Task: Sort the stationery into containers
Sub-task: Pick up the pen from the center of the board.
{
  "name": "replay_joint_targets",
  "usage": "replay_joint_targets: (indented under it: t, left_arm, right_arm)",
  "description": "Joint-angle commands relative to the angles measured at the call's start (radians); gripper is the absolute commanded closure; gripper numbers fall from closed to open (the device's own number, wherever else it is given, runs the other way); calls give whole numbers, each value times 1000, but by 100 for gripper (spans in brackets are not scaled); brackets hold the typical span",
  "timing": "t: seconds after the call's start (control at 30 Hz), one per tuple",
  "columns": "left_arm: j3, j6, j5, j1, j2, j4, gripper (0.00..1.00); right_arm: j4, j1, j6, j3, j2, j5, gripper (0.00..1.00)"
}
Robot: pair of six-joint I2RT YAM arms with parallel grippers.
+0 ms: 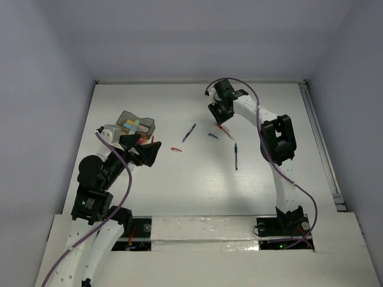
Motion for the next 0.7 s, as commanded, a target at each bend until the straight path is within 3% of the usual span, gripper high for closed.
replay_joint_targets:
  t: [0.0, 0.67]
  left_arm:
    - [-7, -3, 12, 11, 3, 47, 1]
    - [-10, -3, 21, 20, 2, 53, 1]
  right_arm:
    - [-57, -3, -32, 87, 20, -37, 63]
    - [-63, -3, -2, 128, 108, -71, 73]
